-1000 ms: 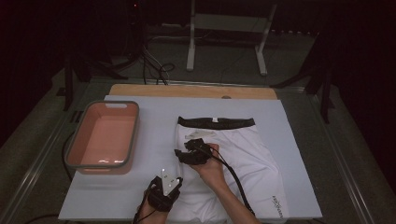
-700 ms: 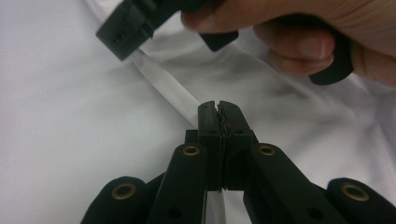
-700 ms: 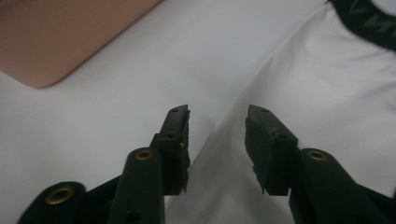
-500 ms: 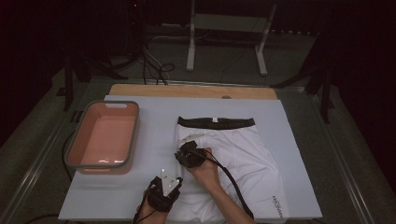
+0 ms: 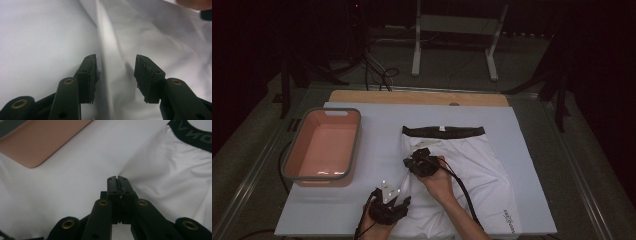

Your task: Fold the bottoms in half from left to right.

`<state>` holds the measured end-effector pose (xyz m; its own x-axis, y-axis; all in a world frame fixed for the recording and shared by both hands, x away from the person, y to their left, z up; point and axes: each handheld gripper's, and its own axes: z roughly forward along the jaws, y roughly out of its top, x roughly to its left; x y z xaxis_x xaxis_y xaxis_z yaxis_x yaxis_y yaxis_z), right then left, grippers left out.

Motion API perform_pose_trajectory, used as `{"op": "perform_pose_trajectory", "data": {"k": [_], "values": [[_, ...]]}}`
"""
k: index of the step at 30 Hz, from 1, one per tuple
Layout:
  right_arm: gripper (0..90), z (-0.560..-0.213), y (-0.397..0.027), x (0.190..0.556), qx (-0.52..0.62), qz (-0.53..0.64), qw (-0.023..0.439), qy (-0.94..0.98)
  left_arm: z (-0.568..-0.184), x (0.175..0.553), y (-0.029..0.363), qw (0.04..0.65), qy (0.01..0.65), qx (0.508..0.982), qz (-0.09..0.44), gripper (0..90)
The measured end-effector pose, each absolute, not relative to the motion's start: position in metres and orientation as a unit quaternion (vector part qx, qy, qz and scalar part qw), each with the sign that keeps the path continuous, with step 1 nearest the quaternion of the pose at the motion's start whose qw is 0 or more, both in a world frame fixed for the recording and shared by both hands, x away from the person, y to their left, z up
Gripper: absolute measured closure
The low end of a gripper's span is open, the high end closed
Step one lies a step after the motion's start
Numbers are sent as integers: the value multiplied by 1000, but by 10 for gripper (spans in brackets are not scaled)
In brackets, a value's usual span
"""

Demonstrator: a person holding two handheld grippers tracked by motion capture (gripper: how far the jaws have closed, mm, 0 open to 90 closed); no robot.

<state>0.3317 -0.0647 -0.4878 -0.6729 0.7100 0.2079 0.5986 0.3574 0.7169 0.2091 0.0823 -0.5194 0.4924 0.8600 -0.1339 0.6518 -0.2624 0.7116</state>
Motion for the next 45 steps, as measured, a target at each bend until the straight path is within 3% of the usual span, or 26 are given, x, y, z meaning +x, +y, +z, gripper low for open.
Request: {"op": "perform_pose_trajectory", "data": {"k": [2,6,10,31,45], "values": [[894,-486,-68,331,396,406,71,820,-520,209,83,371,483,782,133,542],[894,-484,-76,332,403,410,75,815,-517,204,77,384,453,797,113,744],[894,-484,-86,333,410,408,84,812,-511,199,70,396,427,806,102,855],[893,-491,-164,326,474,395,118,778,-498,179,41,419,341,838,73,870],[871,-505,-163,330,487,366,130,783,-490,173,34,435,314,841,77,875]]}}
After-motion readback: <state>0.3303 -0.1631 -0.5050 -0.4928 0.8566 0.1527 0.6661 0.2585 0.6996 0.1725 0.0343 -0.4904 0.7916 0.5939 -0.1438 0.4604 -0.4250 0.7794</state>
